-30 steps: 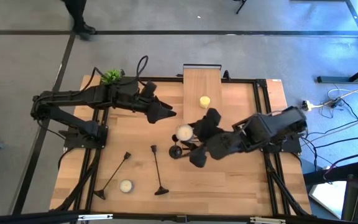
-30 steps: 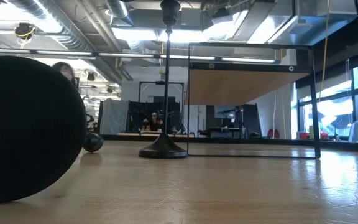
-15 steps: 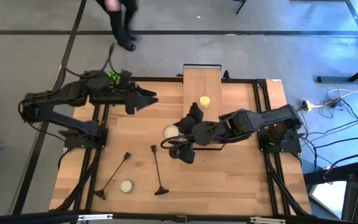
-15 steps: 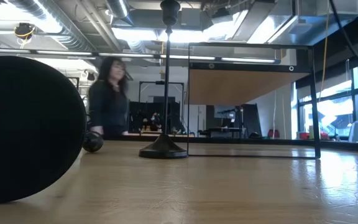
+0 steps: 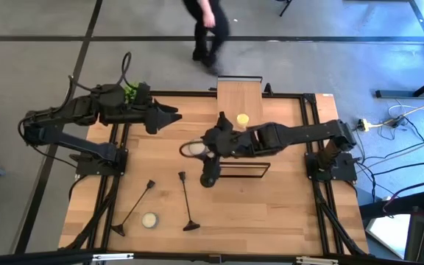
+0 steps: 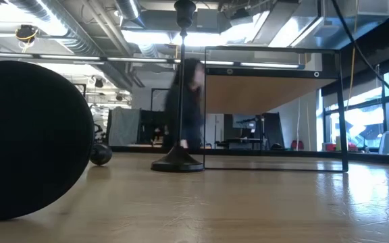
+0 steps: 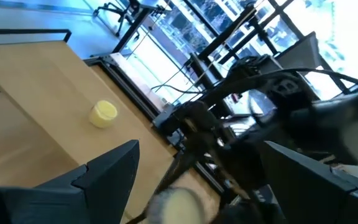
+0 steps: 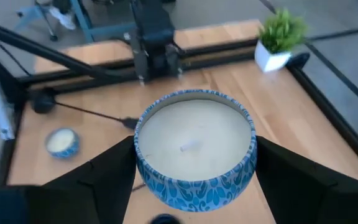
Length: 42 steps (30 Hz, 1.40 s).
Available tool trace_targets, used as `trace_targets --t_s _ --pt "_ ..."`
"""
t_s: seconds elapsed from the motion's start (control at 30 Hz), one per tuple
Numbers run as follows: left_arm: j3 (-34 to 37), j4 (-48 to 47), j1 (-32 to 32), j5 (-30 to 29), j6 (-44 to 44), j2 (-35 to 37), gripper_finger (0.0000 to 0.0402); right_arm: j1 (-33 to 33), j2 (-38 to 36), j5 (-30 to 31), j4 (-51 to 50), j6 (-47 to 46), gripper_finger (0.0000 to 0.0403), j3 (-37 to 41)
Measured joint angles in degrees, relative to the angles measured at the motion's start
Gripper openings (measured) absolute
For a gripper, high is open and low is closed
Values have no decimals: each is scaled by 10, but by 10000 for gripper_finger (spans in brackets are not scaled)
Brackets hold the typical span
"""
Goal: Pick & Place candle stick holders
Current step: Put the top blue jar candle in the top left corner of the shelf
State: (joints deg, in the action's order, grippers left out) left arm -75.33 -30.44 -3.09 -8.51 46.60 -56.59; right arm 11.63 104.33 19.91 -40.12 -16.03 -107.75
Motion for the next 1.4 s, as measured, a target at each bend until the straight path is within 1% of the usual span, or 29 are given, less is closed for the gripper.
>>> trace_targets --t_s 0.07,0.17,0.33,0.53,0.77,1.1,1.27,1.4 --pt "0 2 0 0 0 -1 331 -17 0 -18 7 2 290 10" --pt "0 2 0 -4 1 -2 331 -42 0 -41 55 15 290 25" --pt "0 2 0 -7 2 -2 331 -88 0 -80 101 35 289 32" --pt "0 2 0 -10 12 -2 331 -149 0 -106 99 67 289 31" --pt "0 1 0 -31 17 -2 331 -232 0 -163 105 103 289 31" --pt "0 -1 0 -72 37 -2 331 -366 0 -293 140 133 289 31" --pt "0 0 0 -105 43 -2 331 -425 0 -359 138 155 289 31" --pt "0 0 0 -132 49 -2 331 -468 0 -397 135 168 289 31"
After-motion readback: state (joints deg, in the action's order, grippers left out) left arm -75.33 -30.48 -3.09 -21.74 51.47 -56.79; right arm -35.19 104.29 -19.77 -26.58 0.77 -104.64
